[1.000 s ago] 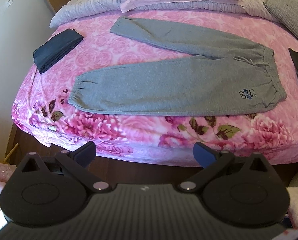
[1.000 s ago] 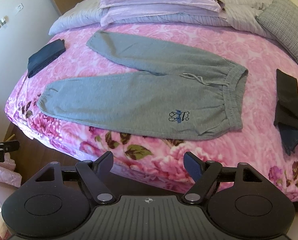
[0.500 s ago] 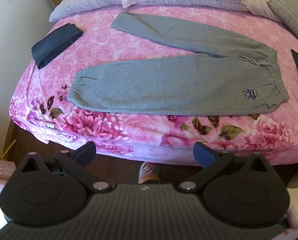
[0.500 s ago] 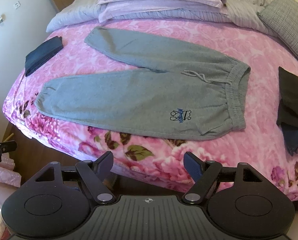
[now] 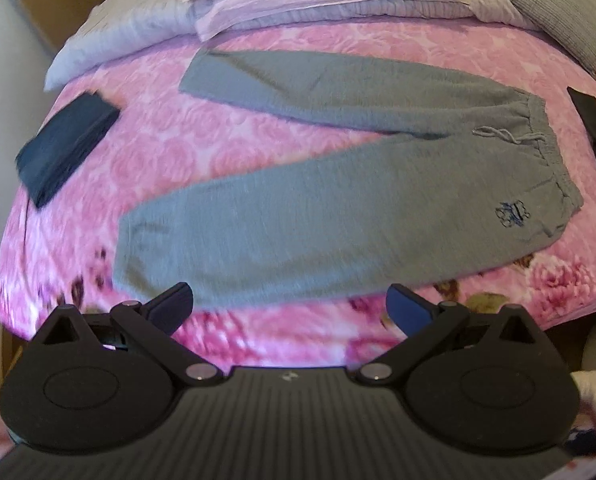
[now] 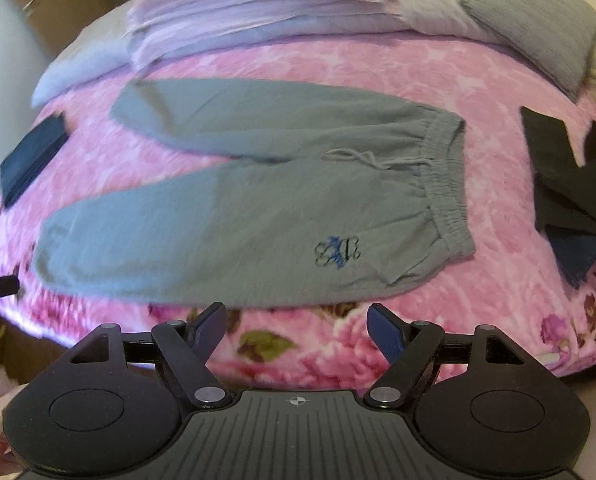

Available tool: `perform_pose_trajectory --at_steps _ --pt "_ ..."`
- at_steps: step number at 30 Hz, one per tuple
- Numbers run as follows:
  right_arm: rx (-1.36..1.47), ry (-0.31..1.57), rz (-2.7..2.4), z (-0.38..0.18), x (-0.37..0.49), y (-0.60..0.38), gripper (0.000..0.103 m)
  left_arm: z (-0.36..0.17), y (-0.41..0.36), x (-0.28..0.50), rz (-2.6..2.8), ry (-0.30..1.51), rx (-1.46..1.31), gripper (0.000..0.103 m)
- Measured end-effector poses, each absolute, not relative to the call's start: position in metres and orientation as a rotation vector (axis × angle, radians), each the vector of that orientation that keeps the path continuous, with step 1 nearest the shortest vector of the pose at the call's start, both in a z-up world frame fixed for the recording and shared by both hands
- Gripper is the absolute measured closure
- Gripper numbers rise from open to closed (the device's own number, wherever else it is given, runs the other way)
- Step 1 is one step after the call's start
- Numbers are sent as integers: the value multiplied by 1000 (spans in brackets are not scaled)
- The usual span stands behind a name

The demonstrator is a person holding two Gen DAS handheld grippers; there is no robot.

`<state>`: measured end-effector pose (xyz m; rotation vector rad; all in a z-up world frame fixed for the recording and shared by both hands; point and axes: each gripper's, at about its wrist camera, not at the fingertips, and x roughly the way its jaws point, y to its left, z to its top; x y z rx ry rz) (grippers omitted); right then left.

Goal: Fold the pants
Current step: 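Move both grippers down to the grey sweatpants legs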

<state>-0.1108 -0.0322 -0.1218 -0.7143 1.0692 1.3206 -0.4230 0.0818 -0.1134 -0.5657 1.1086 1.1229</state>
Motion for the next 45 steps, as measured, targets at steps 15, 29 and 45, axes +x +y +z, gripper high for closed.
perform_pose_trajectory --at_steps 15,29,45 --pt "-572 1144 1027 -149 -99 35 29 -151 250 -431 846 1116 -397 9" --pt "-573 1047 1083 -210 -76 147 29 -218 362 -347 776 1004 -336 8" --pt "-782 885 1429 -334 41 335 38 -357 547 -225 484 1031 -115 25"
